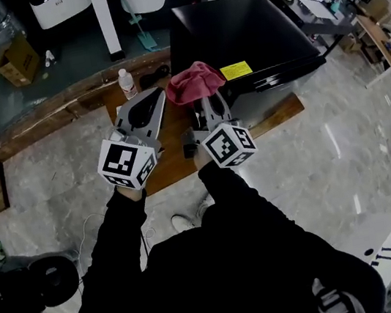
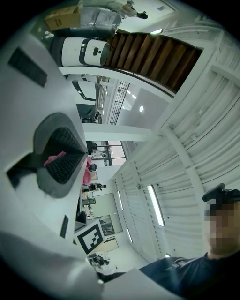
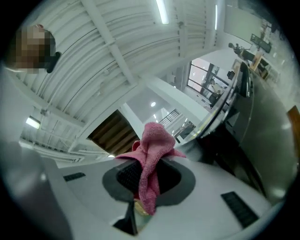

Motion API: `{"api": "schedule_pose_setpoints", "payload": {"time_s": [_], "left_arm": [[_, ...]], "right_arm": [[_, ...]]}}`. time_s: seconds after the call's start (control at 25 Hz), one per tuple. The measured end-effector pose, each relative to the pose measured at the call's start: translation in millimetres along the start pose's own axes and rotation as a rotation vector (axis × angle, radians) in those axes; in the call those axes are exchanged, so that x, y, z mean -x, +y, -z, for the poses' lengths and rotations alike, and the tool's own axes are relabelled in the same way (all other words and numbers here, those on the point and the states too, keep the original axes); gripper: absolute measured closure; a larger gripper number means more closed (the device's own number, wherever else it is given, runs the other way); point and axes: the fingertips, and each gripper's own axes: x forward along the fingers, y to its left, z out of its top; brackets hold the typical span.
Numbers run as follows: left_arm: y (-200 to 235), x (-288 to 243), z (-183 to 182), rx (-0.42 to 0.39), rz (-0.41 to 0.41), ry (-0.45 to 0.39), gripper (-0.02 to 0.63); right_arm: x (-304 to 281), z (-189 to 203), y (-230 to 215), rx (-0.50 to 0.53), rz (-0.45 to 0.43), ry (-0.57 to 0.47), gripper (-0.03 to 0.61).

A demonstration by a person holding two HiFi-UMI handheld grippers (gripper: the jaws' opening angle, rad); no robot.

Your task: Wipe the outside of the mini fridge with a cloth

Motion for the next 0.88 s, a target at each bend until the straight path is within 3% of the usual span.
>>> {"api": "schedule_pose_setpoints", "payload": {"time_s": [0.28, 0.64, 0.88], "left_arm": [[3, -18, 19, 0.0, 0.034, 0.024, 0.609], [27, -63, 47, -0.003, 0.061, 0.067, 0.609], [41, -90, 61, -0.015, 0.091, 0.071, 0.609]], "right_arm": [[-11, 12, -40, -0.212, 0.067, -0.034, 0.526], [-18, 22, -69, -0.42, 0.076, -0.056, 0.526], [-25, 17, -91, -0.484, 0.09, -0.076, 0.526]]}}
